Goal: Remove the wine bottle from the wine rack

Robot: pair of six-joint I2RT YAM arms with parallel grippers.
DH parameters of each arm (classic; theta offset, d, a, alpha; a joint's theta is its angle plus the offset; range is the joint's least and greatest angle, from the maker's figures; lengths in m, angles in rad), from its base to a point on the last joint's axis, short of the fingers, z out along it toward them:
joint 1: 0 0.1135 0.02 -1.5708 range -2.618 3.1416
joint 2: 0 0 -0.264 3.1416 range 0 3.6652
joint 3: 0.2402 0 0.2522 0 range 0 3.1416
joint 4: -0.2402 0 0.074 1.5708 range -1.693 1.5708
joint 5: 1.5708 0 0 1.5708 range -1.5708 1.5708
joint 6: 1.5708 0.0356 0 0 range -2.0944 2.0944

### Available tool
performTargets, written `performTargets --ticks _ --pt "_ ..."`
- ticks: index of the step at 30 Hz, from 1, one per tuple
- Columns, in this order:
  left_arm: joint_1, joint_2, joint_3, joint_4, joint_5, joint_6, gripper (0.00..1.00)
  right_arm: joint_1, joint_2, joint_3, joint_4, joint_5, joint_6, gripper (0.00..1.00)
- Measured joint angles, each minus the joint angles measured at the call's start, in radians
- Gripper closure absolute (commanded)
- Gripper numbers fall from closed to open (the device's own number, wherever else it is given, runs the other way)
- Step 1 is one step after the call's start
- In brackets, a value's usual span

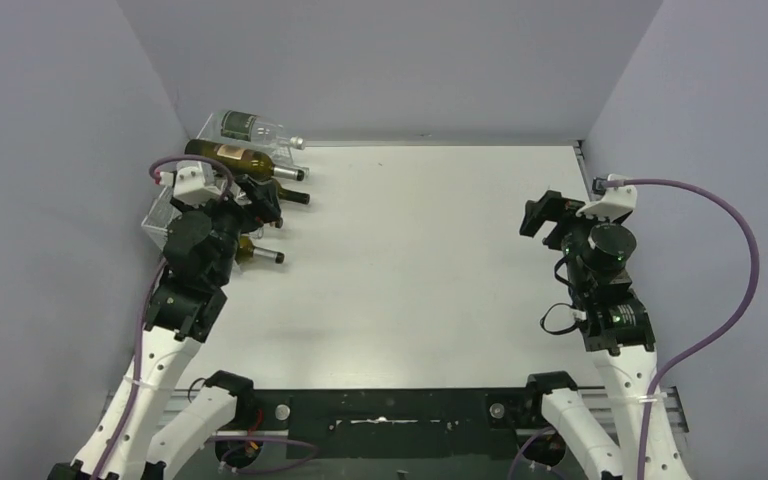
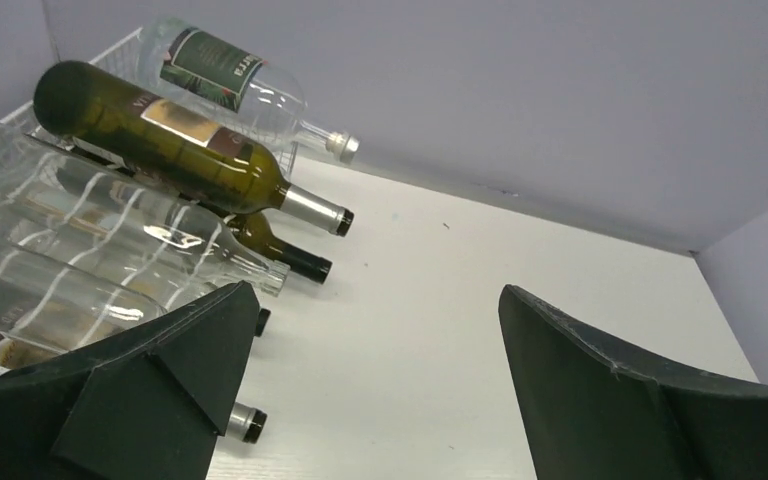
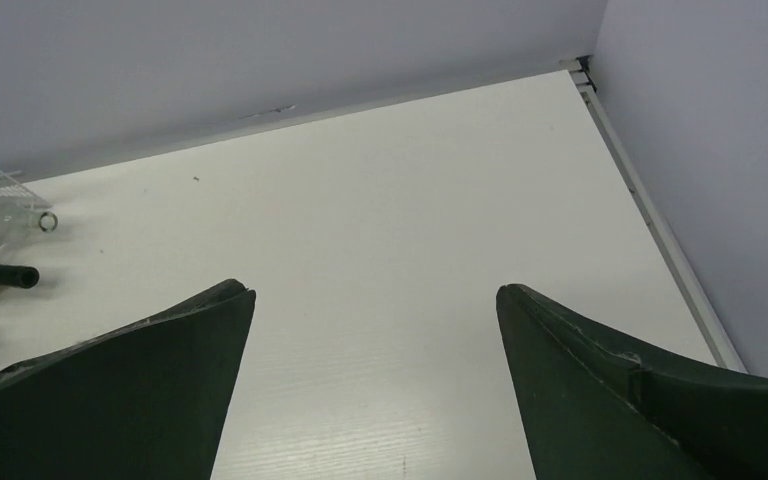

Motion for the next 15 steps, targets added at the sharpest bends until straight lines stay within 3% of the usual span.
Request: performTargets --ticks 15 --pt "0.012 0.14 -0.005 -0.092 0.158 -0.089 0.05 -0.107 0.051 -0.068 -0.008 -0.113 0.125 0.02"
